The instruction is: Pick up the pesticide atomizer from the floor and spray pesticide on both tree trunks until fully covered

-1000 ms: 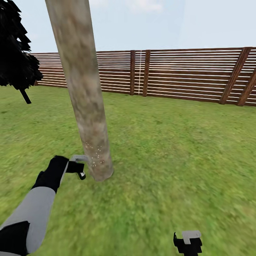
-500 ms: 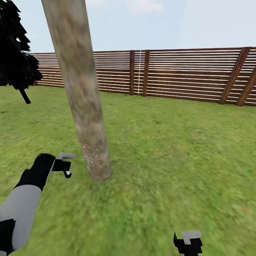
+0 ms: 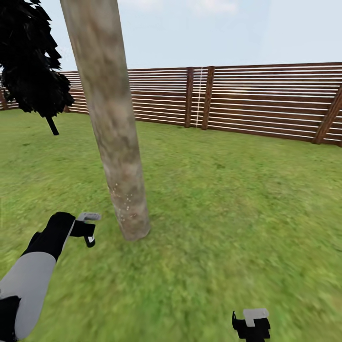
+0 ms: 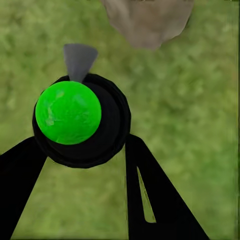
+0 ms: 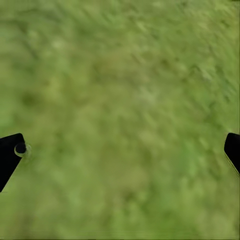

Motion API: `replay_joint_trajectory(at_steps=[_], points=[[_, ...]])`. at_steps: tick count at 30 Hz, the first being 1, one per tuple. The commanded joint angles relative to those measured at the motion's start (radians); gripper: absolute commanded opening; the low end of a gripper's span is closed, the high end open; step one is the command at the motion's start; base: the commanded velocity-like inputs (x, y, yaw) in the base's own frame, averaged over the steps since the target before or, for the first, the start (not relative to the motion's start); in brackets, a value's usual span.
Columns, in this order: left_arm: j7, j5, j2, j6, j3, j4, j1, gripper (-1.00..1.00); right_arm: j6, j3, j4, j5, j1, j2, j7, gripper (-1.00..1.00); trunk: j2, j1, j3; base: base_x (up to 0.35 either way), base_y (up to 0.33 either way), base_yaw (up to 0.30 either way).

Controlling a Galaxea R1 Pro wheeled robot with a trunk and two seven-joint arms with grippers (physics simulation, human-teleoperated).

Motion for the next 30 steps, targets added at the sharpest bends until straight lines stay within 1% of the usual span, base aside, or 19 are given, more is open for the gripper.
replay_joint_trajectory(at_steps=[1, 5, 10, 17, 19, 21, 22, 26, 30], points=[[-0.009, -0.011, -0.003, 0.002, 0.003, 0.000, 0.000, -1.00, -0.003, -0.008, 0.001, 0.011, -0.001, 0.000, -0.003, 1.00, 0.000, 0.000, -0.001, 0.173, -0.246, 0.068], [-0.009, -0.011, -0.014, 0.002, 0.003, 0.006, 0.011, -1.00, -0.003, -0.008, 0.002, 0.011, -0.001, 0.000, -0.003, 1.00, 0.000, 0.000, -0.001, 0.094, -0.258, 0.014], [-0.008, -0.014, -0.015, 0.001, 0.005, 0.012, 0.012, -1.00, -0.003, -0.008, 0.002, 0.011, -0.001, 0.000, -0.004, 1.00, 0.000, 0.000, -0.001, 0.005, -0.273, 0.009], [-0.006, -0.009, -0.015, 0.000, 0.005, 0.014, 0.013, -1.00, -0.003, -0.008, 0.001, 0.011, -0.001, 0.000, -0.004, 1.00, 0.000, 0.000, -0.001, 0.061, -0.274, 0.225], [-0.007, -0.008, -0.015, 0.000, 0.005, 0.013, 0.013, -1.00, -0.004, -0.008, 0.000, 0.011, -0.001, 0.000, -0.005, 1.00, 0.000, 0.000, -0.001, 0.111, -0.274, 0.063], [-0.006, -0.007, -0.015, 0.000, 0.005, 0.012, 0.013, -1.00, -0.004, -0.008, 0.000, 0.011, -0.001, -0.014, -0.005, 1.00, 0.000, 0.000, -0.001, 0.045, -0.274, 0.006], [-0.006, -0.006, -0.015, 0.000, 0.005, 0.011, 0.013, -1.00, -0.004, -0.008, 0.000, 0.011, -0.001, -0.016, -0.005, 1.00, 0.000, 0.000, -0.001, 0.011, -0.274, 0.002], [-0.006, -0.006, -0.015, 0.000, 0.008, 0.000, 0.012, -1.00, -0.004, -0.008, 0.000, 0.011, -0.001, -0.019, -0.005, 1.00, 0.000, 0.000, -0.001, 0.019, -0.274, 0.000], [-0.006, -0.006, -0.016, 0.000, 0.010, -0.002, 0.012, -1.00, -0.003, -0.008, 0.001, 0.011, -0.001, -0.018, -0.005, 1.00, 0.000, 0.000, -0.001, 0.128, -0.267, 0.000]])
